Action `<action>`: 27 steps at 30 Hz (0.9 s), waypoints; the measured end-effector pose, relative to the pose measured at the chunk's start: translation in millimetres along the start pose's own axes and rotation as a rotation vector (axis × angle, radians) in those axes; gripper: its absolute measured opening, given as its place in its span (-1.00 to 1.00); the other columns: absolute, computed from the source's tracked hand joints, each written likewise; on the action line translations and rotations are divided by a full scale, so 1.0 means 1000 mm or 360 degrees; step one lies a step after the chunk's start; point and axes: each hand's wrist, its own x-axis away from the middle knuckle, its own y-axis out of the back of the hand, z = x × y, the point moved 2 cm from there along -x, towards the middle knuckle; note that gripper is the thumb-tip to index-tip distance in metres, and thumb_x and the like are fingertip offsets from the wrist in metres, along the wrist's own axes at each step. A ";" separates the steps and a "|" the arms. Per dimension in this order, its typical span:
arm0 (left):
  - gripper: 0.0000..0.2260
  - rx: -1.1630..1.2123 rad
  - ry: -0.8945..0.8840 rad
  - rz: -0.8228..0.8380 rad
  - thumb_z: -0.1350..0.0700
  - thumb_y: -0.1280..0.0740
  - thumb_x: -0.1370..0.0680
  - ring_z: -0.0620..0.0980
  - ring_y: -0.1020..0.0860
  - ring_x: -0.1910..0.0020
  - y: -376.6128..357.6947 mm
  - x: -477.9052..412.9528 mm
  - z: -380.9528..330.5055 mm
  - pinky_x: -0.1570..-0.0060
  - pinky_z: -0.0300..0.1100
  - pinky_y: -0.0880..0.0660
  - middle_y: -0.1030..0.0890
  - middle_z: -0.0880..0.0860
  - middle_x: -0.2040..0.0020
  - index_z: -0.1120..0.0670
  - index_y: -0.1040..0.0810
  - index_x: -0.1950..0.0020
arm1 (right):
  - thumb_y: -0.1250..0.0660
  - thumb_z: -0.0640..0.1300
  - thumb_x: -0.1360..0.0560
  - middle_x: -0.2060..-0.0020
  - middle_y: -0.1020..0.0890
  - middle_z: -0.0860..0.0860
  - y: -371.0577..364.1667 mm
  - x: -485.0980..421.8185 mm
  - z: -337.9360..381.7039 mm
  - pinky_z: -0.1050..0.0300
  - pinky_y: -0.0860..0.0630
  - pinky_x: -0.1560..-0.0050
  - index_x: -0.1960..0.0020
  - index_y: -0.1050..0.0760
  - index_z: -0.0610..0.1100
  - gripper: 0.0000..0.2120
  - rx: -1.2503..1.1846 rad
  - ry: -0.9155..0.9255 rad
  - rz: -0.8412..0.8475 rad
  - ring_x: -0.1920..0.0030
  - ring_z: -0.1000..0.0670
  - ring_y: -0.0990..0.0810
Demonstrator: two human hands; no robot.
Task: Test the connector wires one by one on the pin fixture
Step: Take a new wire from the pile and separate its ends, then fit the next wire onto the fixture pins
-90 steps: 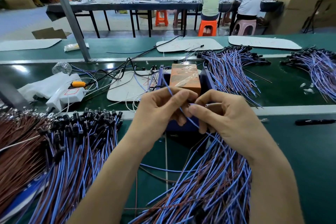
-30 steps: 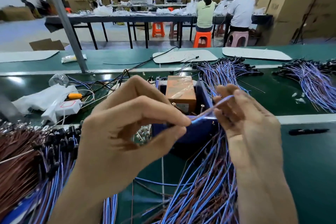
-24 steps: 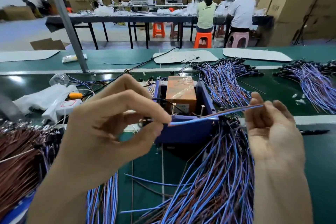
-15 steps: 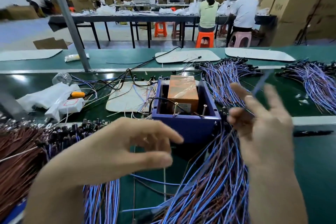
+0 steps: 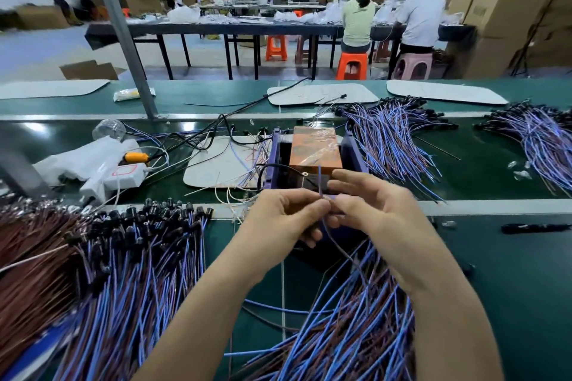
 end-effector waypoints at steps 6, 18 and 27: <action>-0.84 0.0019 -0.0033 0.0050 0.25 -0.30 -0.57 -0.14 -0.45 0.51 -0.014 -0.002 0.008 0.48 -0.33 -0.45 -0.64 0.04 0.31 0.14 -0.65 0.15 | -0.41 -0.27 -0.46 0.38 -0.66 -0.18 0.008 -0.002 -0.005 0.11 -0.61 0.24 0.23 -0.67 -0.11 -0.87 0.0036 0.0125 -0.0116 0.43 -0.03 -0.56; -0.84 0.0000 -0.0069 0.0018 0.14 -0.34 -0.56 -0.12 -0.49 0.42 -0.017 -0.001 0.014 0.38 -0.30 -0.50 -0.68 0.11 0.25 0.12 -0.70 0.12 | -0.44 -0.27 -0.42 0.34 -0.67 -0.15 0.013 -0.004 -0.006 0.21 -0.56 0.32 0.26 -0.62 -0.15 -0.89 -0.0015 0.0140 -0.0069 0.41 -0.02 -0.56; -0.78 0.0044 0.0018 -0.0131 0.21 -0.30 -0.58 -0.15 -0.47 0.46 -0.011 -0.004 0.015 0.40 -0.33 -0.46 -0.67 0.02 0.32 0.05 -0.68 0.19 | -0.36 -0.26 -0.48 0.31 -0.71 -0.07 0.018 -0.008 -0.011 0.28 -0.56 0.32 0.17 -0.58 -0.13 -0.92 -0.0330 0.0141 -0.0319 0.33 0.03 -0.66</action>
